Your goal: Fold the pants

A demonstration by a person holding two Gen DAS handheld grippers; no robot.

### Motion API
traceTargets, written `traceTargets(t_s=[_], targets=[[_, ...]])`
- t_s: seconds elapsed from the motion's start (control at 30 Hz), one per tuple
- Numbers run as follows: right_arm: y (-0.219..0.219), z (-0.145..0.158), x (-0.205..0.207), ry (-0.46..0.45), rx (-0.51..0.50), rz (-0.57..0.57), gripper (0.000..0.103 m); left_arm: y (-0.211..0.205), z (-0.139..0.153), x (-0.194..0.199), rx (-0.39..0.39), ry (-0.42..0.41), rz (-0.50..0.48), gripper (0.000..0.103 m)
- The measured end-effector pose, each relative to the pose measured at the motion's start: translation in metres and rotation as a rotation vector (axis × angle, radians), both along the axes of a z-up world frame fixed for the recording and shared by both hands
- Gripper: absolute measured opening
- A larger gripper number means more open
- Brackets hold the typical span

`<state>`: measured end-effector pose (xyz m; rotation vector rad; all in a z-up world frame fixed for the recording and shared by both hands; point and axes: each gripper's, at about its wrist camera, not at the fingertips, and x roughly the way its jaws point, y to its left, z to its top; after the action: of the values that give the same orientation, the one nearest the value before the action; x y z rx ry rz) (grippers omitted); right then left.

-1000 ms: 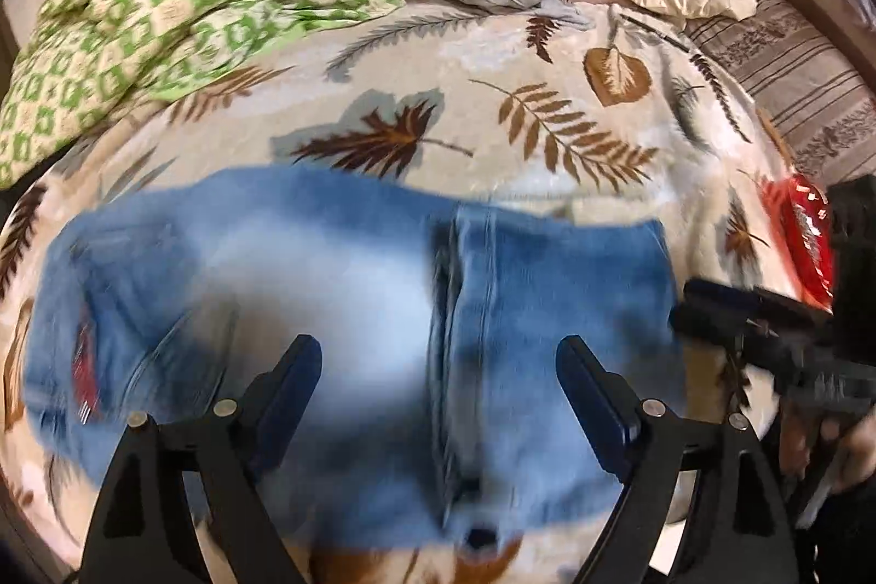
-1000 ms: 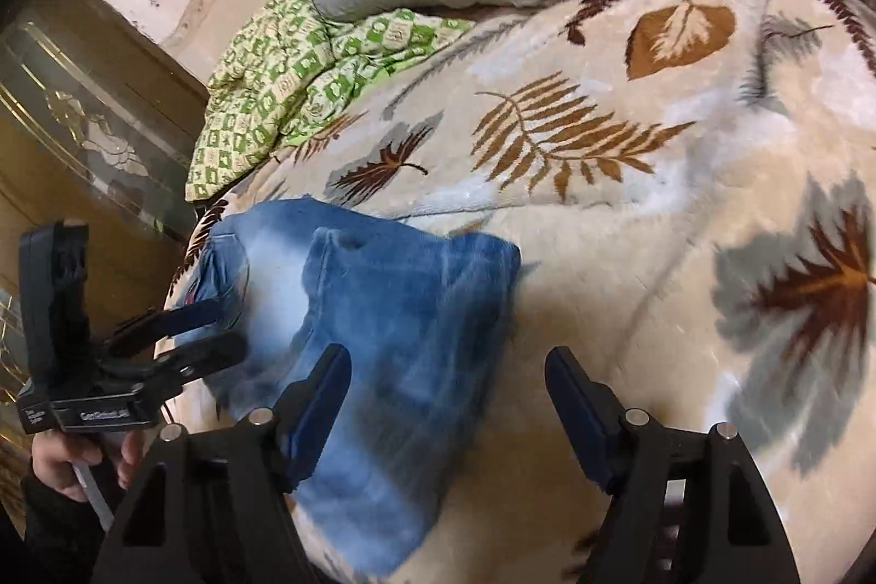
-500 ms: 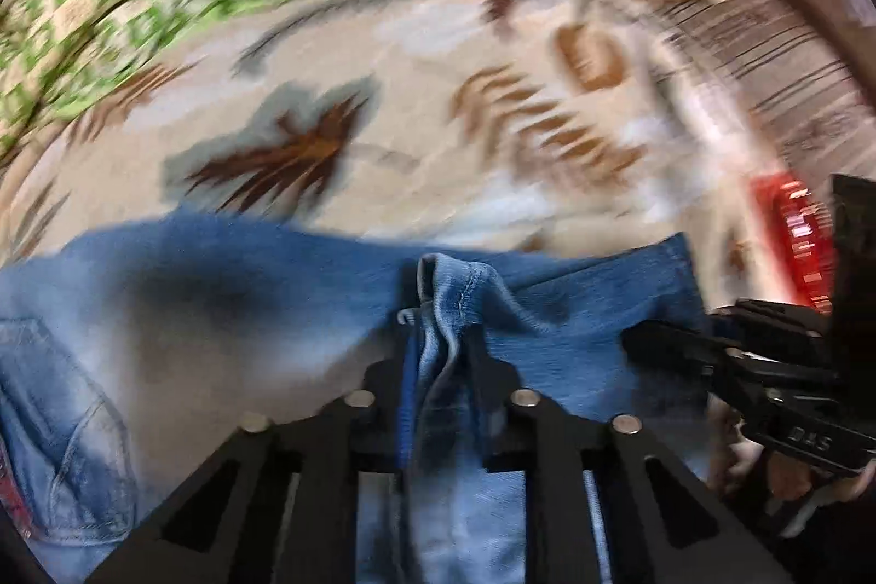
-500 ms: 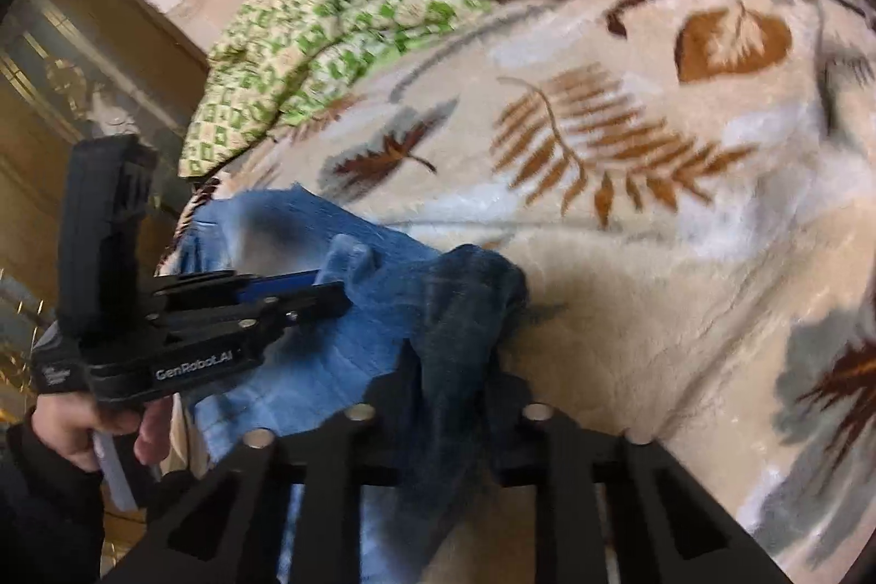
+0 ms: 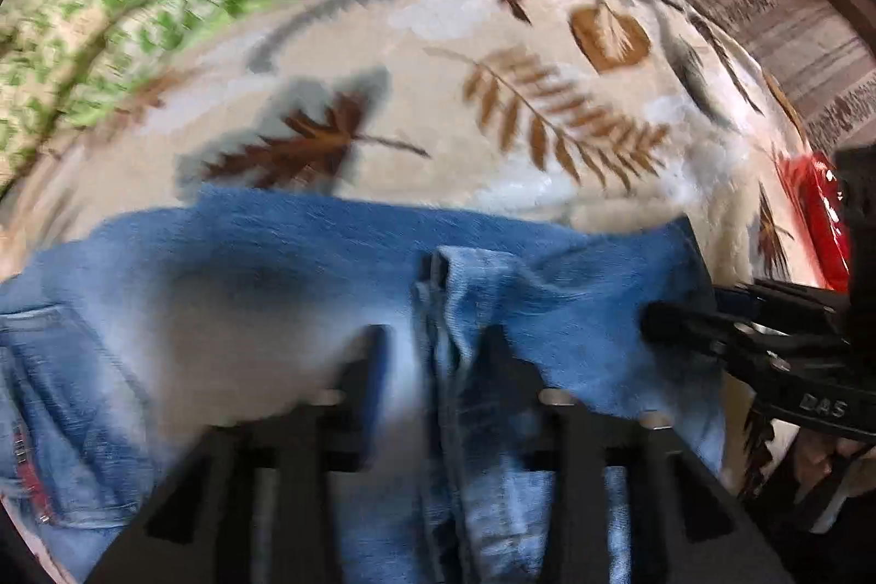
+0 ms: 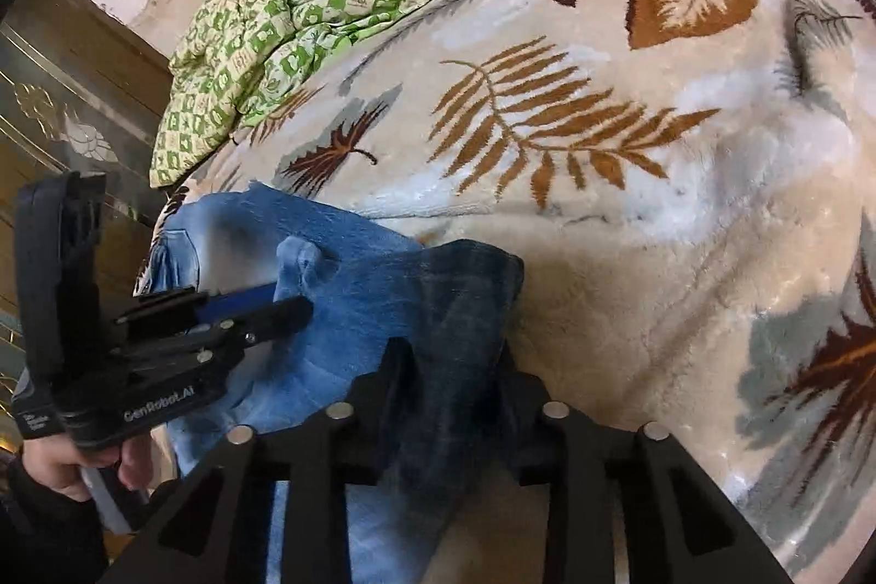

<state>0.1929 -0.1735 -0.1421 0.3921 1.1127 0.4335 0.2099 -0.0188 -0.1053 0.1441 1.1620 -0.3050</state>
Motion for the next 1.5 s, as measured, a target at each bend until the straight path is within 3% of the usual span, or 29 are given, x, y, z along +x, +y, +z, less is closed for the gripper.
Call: traceTargets(t_s=[0.07,0.1,0.17,0.27,0.43,0.5,0.53,0.57,0.67,0.83,0.9,0.93,1.03,1.1,1.13,1.17,1.23,1.3,1.33,1.37,1.5], targets=[[-0.005,0.013,-0.010,-0.035,-0.039,-0.018,0.062,0.011,0.017,-0.012,-0.028,-0.030,0.042,0.079],[-0.009,0.021,-0.018,-0.064,-0.041,-0.025,0.064,0.014,0.023,-0.018,-0.059,-0.027,0.043,0.081],[-0.014,0.034,-0.033,-0.110,-0.031,-0.007,0.064,0.017,0.031,-0.037,-0.073,0.012,0.009,0.081],[-0.008,0.048,-0.066,-0.168,-0.029,0.082,0.064,0.018,0.031,-0.064,-0.008,0.025,-0.030,0.081],[0.032,0.043,-0.112,-0.205,-0.092,0.252,0.064,0.016,0.022,-0.085,-0.040,-0.001,-0.048,0.081],[0.044,0.034,-0.118,-0.200,-0.112,0.295,0.063,0.011,0.011,-0.084,-0.033,0.008,-0.066,0.075],[0.049,0.028,-0.119,-0.192,-0.130,0.296,0.059,0.006,0.000,-0.084,-0.013,0.028,-0.092,0.061],[0.049,0.023,-0.121,-0.191,-0.154,0.293,0.045,0.003,-0.009,-0.085,-0.018,0.058,-0.117,0.039],[0.052,0.015,-0.119,-0.183,-0.204,0.290,0.034,0.003,-0.007,-0.091,-0.037,0.031,-0.154,0.023],[0.050,0.016,-0.125,-0.191,-0.219,0.320,0.032,0.016,0.007,-0.095,-0.066,0.049,-0.139,0.023],[0.053,0.014,-0.124,-0.184,-0.210,0.313,0.032,0.014,-0.011,-0.092,-0.030,0.077,-0.131,0.026],[0.053,0.014,-0.124,-0.183,-0.211,0.310,0.032,0.010,-0.015,-0.093,-0.018,0.053,-0.126,0.027],[0.057,0.013,-0.122,-0.185,-0.229,0.305,0.032,0.003,-0.012,-0.093,0.022,0.040,-0.113,0.030],[0.057,0.013,-0.121,-0.177,-0.220,0.295,0.033,0.002,-0.010,-0.093,0.072,0.010,-0.092,0.057],[0.056,0.013,-0.120,-0.174,-0.216,0.290,0.034,0.004,-0.006,-0.093,0.099,-0.021,-0.067,0.076],[0.055,0.014,-0.120,-0.174,-0.215,0.286,0.034,0.010,0.002,-0.092,0.087,-0.049,-0.034,0.081],[0.054,0.017,-0.121,-0.175,-0.216,0.279,0.035,0.021,0.015,-0.090,0.046,-0.050,-0.001,0.082],[0.055,0.021,-0.122,-0.177,-0.229,0.272,0.045,0.028,0.025,-0.089,0.081,-0.056,0.015,0.085],[0.055,0.027,-0.123,-0.192,-0.243,0.255,0.065,0.031,0.034,-0.089,0.124,-0.081,0.016,0.085],[0.054,0.031,-0.124,-0.208,-0.249,0.237,0.073,0.033,0.042,-0.089,0.153,-0.100,0.013,0.085],[0.052,0.059,-0.125,-0.283,-0.228,0.195,0.073,0.047,0.076,-0.092,0.210,-0.135,0.015,0.085]])
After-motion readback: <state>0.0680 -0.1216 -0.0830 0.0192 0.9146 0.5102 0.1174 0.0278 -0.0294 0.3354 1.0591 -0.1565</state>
